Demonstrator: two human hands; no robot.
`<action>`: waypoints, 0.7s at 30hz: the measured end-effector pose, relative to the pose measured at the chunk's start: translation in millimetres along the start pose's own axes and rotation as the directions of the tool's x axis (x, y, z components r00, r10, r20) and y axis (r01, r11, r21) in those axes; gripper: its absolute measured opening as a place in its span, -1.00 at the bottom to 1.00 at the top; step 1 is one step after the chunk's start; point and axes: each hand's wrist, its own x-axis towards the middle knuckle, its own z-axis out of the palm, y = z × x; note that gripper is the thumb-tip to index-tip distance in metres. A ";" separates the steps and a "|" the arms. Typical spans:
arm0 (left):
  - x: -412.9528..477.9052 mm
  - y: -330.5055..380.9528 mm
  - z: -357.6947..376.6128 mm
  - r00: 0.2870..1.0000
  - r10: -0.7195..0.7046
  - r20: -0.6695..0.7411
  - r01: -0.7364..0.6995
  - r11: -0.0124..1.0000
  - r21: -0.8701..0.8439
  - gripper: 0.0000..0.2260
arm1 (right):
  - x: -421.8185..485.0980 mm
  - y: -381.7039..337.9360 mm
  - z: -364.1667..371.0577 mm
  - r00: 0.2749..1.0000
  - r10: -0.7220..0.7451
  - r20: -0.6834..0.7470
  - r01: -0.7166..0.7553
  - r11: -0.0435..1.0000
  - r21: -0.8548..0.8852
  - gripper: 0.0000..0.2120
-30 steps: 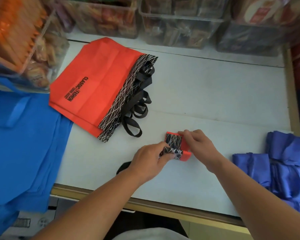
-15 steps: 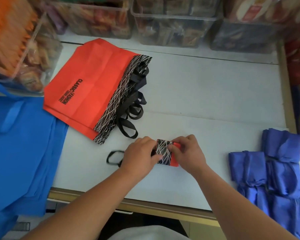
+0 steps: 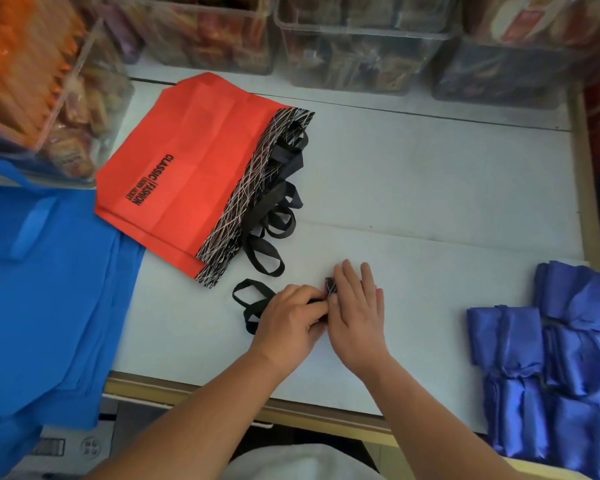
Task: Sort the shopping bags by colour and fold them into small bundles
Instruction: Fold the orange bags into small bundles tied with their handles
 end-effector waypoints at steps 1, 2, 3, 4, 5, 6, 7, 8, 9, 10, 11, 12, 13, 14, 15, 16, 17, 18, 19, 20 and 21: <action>-0.4 -4.3 -6.3 0.999 -0.008 0.039 0.009 1.000 -0.025 -0.77 | 1.1 2.3 0.6 1.000 0.017 0.022 -0.017 1.000 -0.014 -0.41; -1.8 -9.2 -13.6 0.997 -0.023 0.070 0.026 0.999 -0.040 -0.74 | 2.2 4.0 1.2 0.999 0.024 0.036 -0.022 0.998 -0.052 -0.35; -3.3 -15.5 -20.5 0.995 -0.037 0.089 0.041 0.998 -0.047 -0.73 | 2.6 4.2 1.8 0.998 0.028 0.048 -0.023 0.994 -0.104 -0.31; -5.0 -21.4 -27.5 0.993 -0.060 0.102 0.065 0.997 -0.050 -0.75 | 3.2 4.1 3.0 0.998 0.033 0.062 -0.022 0.987 -0.162 -0.30; -6.2 -27.8 -33.6 0.991 -0.077 0.113 0.084 0.995 -0.056 -0.78 | 4.0 3.0 3.9 0.996 0.043 0.075 -0.026 0.976 -0.215 -0.29; -6.8 -32.5 -40.8 0.988 -0.091 0.127 0.099 0.993 -0.059 -0.83 | 5.1 1.8 4.7 0.994 0.063 0.091 -0.039 0.967 -0.252 -0.29; -7.8 -36.7 -47.4 0.986 -0.095 0.139 0.104 0.993 -0.060 -0.88 | 6.4 1.1 5.0 0.990 0.085 0.114 -0.051 0.961 -0.273 -0.29; -8.5 -39.9 -54.3 0.983 -0.095 0.156 0.105 0.993 -0.059 -0.92 | 7.7 0.4 4.0 0.985 0.104 0.141 -0.061 0.958 -0.281 -0.30; -8.9 -42.7 -60.9 0.980 -0.091 0.177 0.103 0.993 -0.062 -0.95 | 9.3 -0.2 2.4 0.979 0.119 0.165 -0.069 0.957 -0.281 -0.33; -9.6 -44.7 -67.8 0.974 -0.093 0.206 0.109 0.992 -0.069 -0.97 | 10.1 -0.4 0.9 0.974 0.132 0.186 -0.076 0.957 -0.281 -0.34; -10.2 -47.7 -74.5 0.968 -0.096 0.233 0.119 0.989 -0.086 -0.98 | 10.6 -0.7 0.1 0.969 0.141 0.203 -0.081 0.956 -0.281 -0.35; -10.8 -50.5 -82.1 0.958 -0.113 0.262 0.145 0.984 -0.107 -0.95 | 10.6 -0.9 -0.4 0.966 0.147 0.213 -0.083 0.956 -0.282 -0.35; -10.7 -53.8 -90.7 0.952 -0.129 0.278 0.171 0.976 -0.131 -0.91 | 10.6 -1.3 -0.8 0.965 0.148 0.215 -0.084 0.955 -0.284 -0.34; -10.2 -58.1 -100.3 0.949 -0.145 0.281 0.192 0.970 -0.149 -0.88 | 10.4 -1.6 -0.6 0.966 0.149 0.211 -0.084 0.954 -0.288 -0.32; -10.5 -63.7 -110.4 0.948 -0.153 0.280 0.206 0.964 -0.171 -0.88 | 10.0 -2.0 0.0 0.967 0.149 0.208 -0.084 0.952 -0.293 -0.30; -11.4 -69.3 -121.1 0.945 -0.147 0.291 0.205 0.962 -0.180 -0.90 | 9.8 -2.6 0.4 0.967 0.150 0.207 -0.084 0.951 -0.297 -0.28; -13.5 -74.2 -131.1 0.947 -0.110 0.301 0.167 0.971 -0.169 -0.91 | 10.0 -3.0 0.6 0.966 0.150 0.208 -0.083 0.950 -0.300 -0.27; -16.6 -79.6 -138.0 0.951 -0.042 0.307 0.086 0.988 -0.130 -0.92 | 10.5 -2.7 0.7 0.966 0.151 0.211 -0.082 0.949 -0.304 -0.26; -20.6 -84.4 -141.7 0.948 0.035 0.316 -0.014 0.998 -0.069 -0.93 | 11.5 -2.4 0.4 0.965 0.149 0.216 -0.077 0.948 -0.310 -0.25; -25.7 -87.1 -142.8 0.938 0.094 0.333 -0.100 0.995 0.003 -0.93 | 12.2 -1.9 0.0 0.964 0.146 0.223 -0.070 0.945 -0.319 -0.24; -30.8 -87.9 -141.2 0.930 0.132 0.344 -0.168 0.983 0.075 -0.90 | 12.8 -1.4 -0.2 0.963 0.142 0.230 -0.059 0.941 -0.333 -0.22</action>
